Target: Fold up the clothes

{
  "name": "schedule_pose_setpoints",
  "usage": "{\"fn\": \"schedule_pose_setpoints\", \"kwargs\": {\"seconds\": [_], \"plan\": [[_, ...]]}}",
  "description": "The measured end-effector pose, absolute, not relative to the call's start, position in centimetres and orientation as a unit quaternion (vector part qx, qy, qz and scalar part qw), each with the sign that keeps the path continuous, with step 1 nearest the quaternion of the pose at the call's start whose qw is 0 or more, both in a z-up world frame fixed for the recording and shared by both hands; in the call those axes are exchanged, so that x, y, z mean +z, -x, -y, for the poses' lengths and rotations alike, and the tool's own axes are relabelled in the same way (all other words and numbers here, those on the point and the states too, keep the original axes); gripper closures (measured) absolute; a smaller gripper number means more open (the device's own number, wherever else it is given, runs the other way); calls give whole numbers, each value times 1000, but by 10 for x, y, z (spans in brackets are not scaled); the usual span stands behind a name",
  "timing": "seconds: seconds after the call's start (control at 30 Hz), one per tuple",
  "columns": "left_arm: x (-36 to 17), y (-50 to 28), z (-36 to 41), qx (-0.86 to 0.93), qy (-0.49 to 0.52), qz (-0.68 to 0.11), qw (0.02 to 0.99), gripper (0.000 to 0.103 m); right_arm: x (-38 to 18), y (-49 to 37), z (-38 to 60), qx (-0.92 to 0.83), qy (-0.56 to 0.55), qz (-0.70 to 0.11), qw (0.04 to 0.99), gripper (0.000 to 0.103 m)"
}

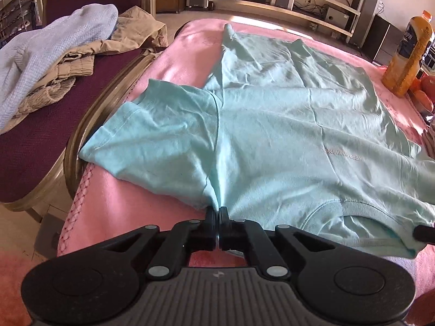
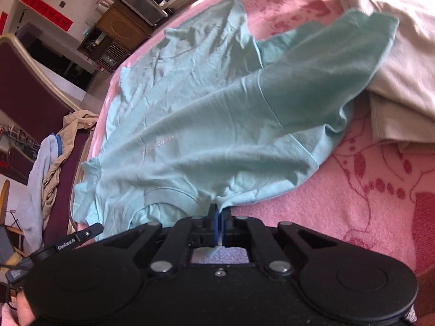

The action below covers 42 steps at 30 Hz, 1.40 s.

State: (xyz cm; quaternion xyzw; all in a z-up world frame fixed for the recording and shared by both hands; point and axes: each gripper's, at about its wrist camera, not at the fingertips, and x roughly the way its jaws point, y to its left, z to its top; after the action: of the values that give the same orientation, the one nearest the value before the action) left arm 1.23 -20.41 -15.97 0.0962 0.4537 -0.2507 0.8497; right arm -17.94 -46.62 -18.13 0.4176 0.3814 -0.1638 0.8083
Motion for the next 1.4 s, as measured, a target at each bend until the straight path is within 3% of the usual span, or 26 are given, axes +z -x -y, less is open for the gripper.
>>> {"fn": "schedule_pose_setpoints", "kwargs": {"seconds": [0.27,0.37,0.4,0.47,0.57,0.63,0.73,0.9,0.97,1.0,1.03,1.13,1.27,1.4], "plan": [[-159,1,206,-243,-151,-463,839,102,-173,204,465,-181,-433,-390,793,101],[-161,2,204,-231,-171,-464,838,93,-183,197,464,-165,-430,-413,785,99],[-157,3,201,-226,-169,-462,841,86,-182,199,464,-163,-433,-416,783,94],[-146,8,193,-223,-163,-448,851,86,-172,205,469,-167,-435,-403,788,92],[-130,10,192,-264,-138,-420,857,86,-152,224,491,-208,-447,-351,796,79],[-130,4,208,-282,-144,-418,852,85,-149,234,513,-250,-464,-325,785,65],[-140,-2,235,-302,-163,-423,839,86,-152,242,541,-288,-493,-305,762,57],[-166,14,255,-351,-190,-431,810,86,-165,222,565,-315,-484,-322,751,60],[-171,19,258,-360,-208,-427,803,86,-172,210,569,-318,-476,-329,751,73],[-171,19,257,-360,-208,-427,803,86,-174,206,568,-318,-468,-332,755,92],[-172,19,256,-360,-208,-427,803,86,-174,202,566,-326,-449,-334,762,103],[-172,19,255,-362,-211,-426,802,86,-157,199,546,-412,-308,-337,788,103],[-172,19,252,-360,-213,-425,803,84,-160,203,548,-397,-320,-363,780,101],[-157,17,233,-353,-166,-417,821,83,-146,208,523,-369,-310,-357,800,90]]}}
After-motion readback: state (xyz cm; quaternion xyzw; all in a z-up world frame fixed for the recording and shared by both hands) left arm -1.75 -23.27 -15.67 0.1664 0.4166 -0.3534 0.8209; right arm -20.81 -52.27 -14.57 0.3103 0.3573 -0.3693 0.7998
